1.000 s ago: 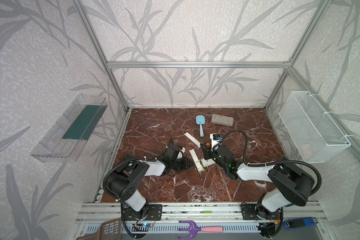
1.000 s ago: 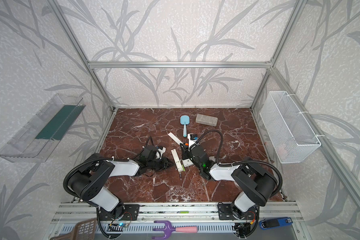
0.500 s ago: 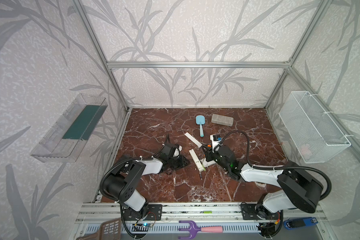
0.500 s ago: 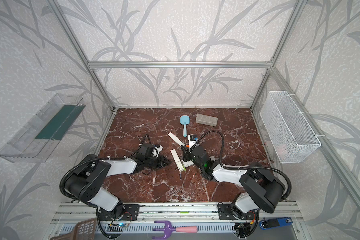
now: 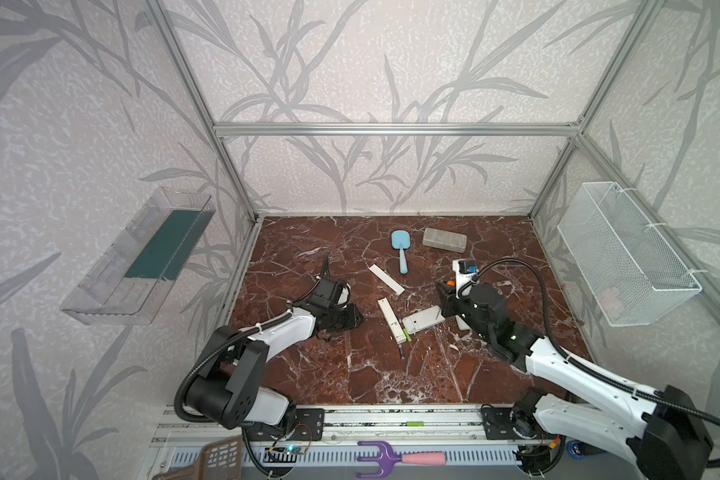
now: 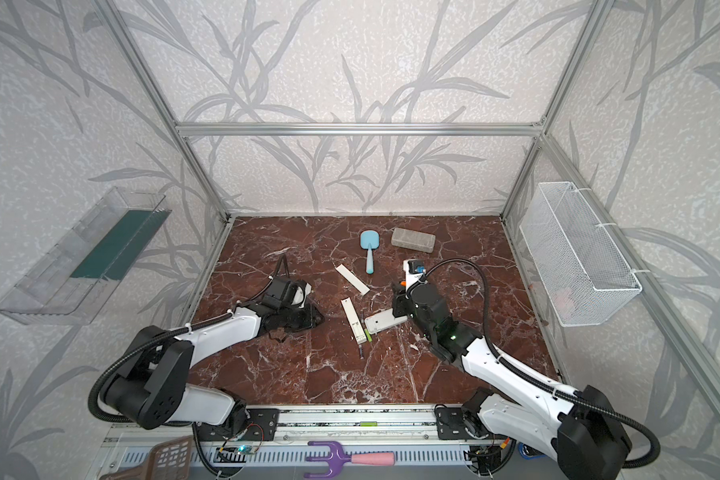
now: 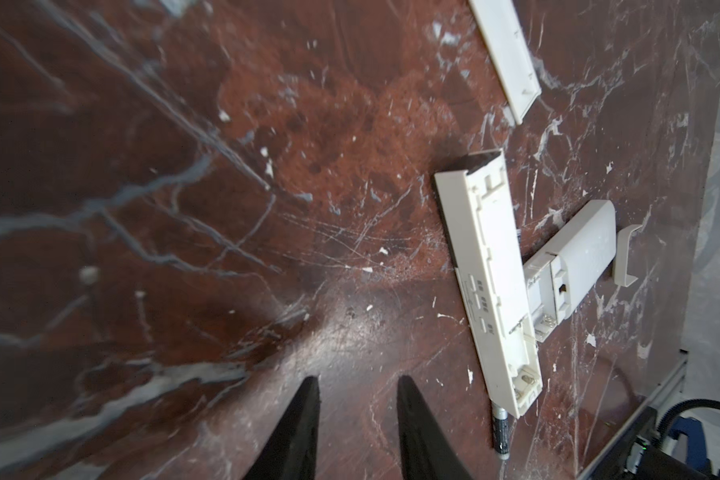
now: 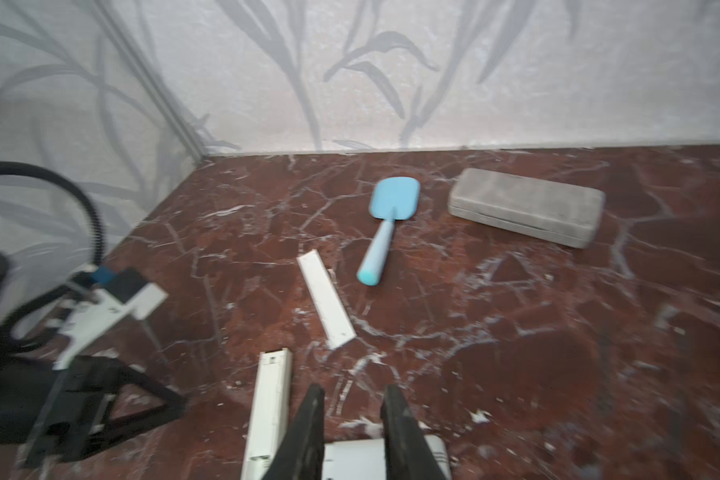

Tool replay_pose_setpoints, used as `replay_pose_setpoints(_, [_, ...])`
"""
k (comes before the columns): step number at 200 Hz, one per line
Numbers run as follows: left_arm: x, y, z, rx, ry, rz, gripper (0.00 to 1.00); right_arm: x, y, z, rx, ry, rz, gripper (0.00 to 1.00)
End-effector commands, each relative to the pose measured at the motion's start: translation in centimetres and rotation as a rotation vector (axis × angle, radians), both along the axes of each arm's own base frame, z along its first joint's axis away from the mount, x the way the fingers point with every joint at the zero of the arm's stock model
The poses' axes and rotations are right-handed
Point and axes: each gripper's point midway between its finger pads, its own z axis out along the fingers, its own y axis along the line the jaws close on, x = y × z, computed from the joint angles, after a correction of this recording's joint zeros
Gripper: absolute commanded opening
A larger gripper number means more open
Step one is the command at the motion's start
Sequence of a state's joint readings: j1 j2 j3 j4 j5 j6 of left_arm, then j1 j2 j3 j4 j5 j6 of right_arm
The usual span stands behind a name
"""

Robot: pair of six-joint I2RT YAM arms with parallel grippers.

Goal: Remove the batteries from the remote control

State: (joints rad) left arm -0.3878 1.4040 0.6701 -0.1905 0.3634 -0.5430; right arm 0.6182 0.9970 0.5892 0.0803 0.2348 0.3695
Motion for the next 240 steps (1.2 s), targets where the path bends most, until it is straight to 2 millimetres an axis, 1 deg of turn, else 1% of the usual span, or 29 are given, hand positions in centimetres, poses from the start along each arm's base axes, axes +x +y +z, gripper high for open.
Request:
replay_pose_setpoints(1, [0.7, 2.4, 2.1, 0.134, -0.065, 0.007, 0.35, -1.6, -5.3, -4.1, -0.086, 0.234, -0.122, 0.0])
replay_pose_setpoints(17, [1.3, 3.1, 3.4, 0.165, -0.116, 0.021, 0.35, -2.2, -8.3, -5.7, -0.082, 0.321, -0.191, 0.0])
replay_pose_setpoints(40, [1.9, 4.4, 4.4, 0.209, -0.18, 0.072, 0.37, -2.7, -12.2, -8.1, -0.032, 0.439, -0.293, 0.0])
replay_pose_setpoints(57, [2.1, 5.3, 4.6, 0.234, -0.222, 0.11, 0.38, -3.0, -13.9, -10.0, 0.026, 0.522, -0.335, 0.0])
replay_pose_setpoints(82, [2.0, 6.0, 5.1, 0.238, -0.274, 0.131, 0.39, -3.3, -15.3, -12.7, 0.043, 0.642, -0.398, 0.04])
replay_pose_setpoints(92, [1.8, 6.1, 5.2, 0.236, -0.295, 0.13, 0.39, -3.3, -15.6, -13.4, 0.054, 0.673, -0.415, 0.07])
replay_pose_setpoints(113, [1.5, 6.3, 5.5, 0.221, -0.337, 0.14, 0.4, -3.1, -15.8, -14.1, 0.05, 0.699, -0.426, 0.12])
replay_pose_setpoints(138, [1.2, 6.7, 5.3, 0.225, -0.357, 0.156, 0.4, -2.9, -16.2, -15.1, 0.045, 0.721, -0.442, 0.22])
replay_pose_setpoints(157, [1.1, 6.9, 5.3, 0.227, -0.365, 0.164, 0.4, -2.8, -15.8, -15.8, 0.061, 0.745, -0.419, 0.29])
replay_pose_setpoints(185, [1.3, 7.0, 5.8, 0.233, -0.385, 0.169, 0.41, -2.6, -15.5, -15.9, 0.063, 0.768, -0.399, 0.46])
replay_pose_setpoints(199, [1.5, 7.3, 6.1, 0.246, -0.398, 0.176, 0.42, -2.7, -15.7, -15.9, 0.054, 0.771, -0.41, 0.55])
replay_pose_setpoints(220, [1.8, 8.2, 6.8, 0.284, -0.424, 0.215, 0.43, -2.7, -15.9, -15.5, 0.043, 0.771, -0.415, 0.59])
replay_pose_setpoints(235, [2.2, 8.8, 7.5, 0.301, -0.46, 0.245, 0.44, -2.5, -16.0, -14.8, 0.039, 0.756, -0.416, 0.61])
replay_pose_setpoints(240, [2.3, 8.9, 7.8, 0.301, -0.475, 0.249, 0.46, -2.4, -16.0, -14.4, 0.04, 0.747, -0.415, 0.61])
